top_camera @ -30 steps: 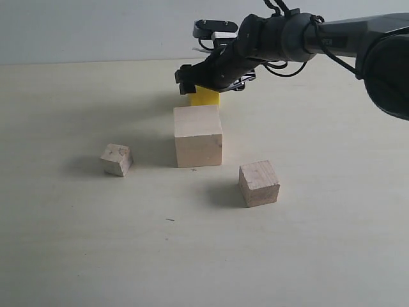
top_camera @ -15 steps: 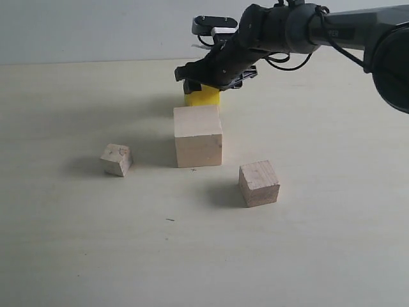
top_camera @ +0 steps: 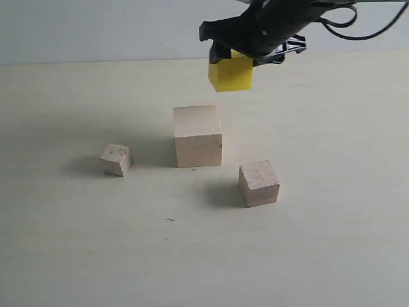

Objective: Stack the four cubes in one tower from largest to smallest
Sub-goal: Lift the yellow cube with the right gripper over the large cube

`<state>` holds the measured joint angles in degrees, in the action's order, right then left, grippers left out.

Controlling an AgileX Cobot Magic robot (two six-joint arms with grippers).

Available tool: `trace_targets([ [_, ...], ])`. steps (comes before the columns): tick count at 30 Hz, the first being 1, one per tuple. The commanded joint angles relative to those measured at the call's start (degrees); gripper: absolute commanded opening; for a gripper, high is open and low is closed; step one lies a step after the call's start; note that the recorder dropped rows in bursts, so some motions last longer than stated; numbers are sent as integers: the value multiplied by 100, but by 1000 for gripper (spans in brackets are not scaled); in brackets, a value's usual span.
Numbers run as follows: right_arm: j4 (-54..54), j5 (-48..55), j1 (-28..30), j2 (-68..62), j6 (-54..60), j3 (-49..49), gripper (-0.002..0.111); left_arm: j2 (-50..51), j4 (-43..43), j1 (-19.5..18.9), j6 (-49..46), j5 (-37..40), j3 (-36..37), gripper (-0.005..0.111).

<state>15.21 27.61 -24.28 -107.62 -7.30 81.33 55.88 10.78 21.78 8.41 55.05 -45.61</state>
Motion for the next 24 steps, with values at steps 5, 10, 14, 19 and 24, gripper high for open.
trace_targets([
  [5,432,-1667,-983,1315,158,-1656,0,-16,-146,-16,35,-336,11,3],
  [10,432,-2239,-1273,977,-194,-1666,0,-16,-231,-16,35,-346,11,3],
  [14,410,-2345,-1325,781,-344,-1666,0,-16,-243,-16,35,-346,11,3],
  [19,410,-2274,-1436,841,-321,-1666,0,-16,-254,-16,35,-320,11,3],
  [24,152,-1945,-1436,1569,-321,-1666,0,-16,-254,-16,35,-300,11,3],
])
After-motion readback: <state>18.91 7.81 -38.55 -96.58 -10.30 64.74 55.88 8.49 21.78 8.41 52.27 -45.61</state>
